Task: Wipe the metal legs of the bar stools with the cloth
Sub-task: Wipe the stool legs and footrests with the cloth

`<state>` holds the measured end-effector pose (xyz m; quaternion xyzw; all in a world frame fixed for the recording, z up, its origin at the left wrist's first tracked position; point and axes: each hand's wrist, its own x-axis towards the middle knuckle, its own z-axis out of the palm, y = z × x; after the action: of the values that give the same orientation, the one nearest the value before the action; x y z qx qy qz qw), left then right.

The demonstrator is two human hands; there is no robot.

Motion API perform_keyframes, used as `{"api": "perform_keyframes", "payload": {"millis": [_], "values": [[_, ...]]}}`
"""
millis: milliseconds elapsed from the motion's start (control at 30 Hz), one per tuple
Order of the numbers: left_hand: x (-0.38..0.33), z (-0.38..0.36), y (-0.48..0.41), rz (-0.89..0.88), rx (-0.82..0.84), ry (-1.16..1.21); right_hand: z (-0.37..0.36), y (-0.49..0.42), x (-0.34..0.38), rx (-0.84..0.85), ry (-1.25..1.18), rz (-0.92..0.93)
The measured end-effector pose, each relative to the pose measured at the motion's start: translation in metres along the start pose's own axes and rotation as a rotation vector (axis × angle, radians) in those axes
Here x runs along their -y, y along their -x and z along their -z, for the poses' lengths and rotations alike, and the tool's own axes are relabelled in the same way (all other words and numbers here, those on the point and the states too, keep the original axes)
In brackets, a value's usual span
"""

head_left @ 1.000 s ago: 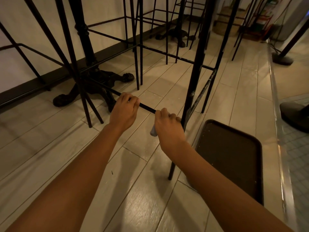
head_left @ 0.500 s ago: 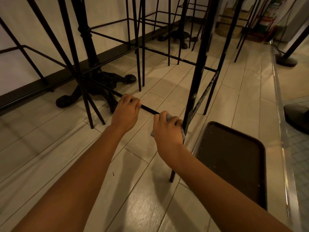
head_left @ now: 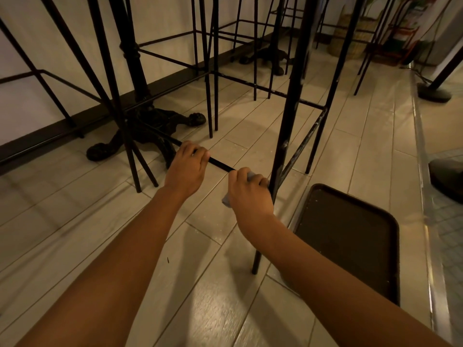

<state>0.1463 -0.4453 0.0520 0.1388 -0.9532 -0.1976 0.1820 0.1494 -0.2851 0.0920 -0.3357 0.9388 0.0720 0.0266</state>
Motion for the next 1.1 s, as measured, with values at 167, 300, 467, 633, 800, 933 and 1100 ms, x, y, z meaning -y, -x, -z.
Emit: {"api": "perform_keyframes", "payload": {"millis": [167,300,467,633,800,933,1100], "values": [[-0.011,0.006,0.003,-0.03,0.004,-0.067,-0.006,-0.007,0.0,-0.041,0.023,-0.03],[-0.029,-0.002,0.017,-0.252,0.036,-0.137,0.0,-0.009,-0.001,-0.02,-0.037,-0.005],[-0.027,-0.011,0.018,-0.286,0.028,-0.075,-0.003,-0.008,-0.001,-0.043,-0.07,0.006],[-0.029,-0.02,0.023,-0.284,-0.028,-0.061,-0.01,-0.007,-0.004,-0.091,-0.005,0.001],[-0.025,-0.02,0.02,-0.272,-0.019,-0.033,-0.008,-0.006,-0.007,-0.115,-0.073,0.065],[-0.028,-0.016,0.019,-0.279,-0.005,-0.078,-0.011,-0.002,-0.007,-0.126,0.076,0.077],[-0.037,-0.009,0.021,-0.288,0.042,-0.117,-0.006,0.005,-0.015,-0.14,0.167,0.159]]}}
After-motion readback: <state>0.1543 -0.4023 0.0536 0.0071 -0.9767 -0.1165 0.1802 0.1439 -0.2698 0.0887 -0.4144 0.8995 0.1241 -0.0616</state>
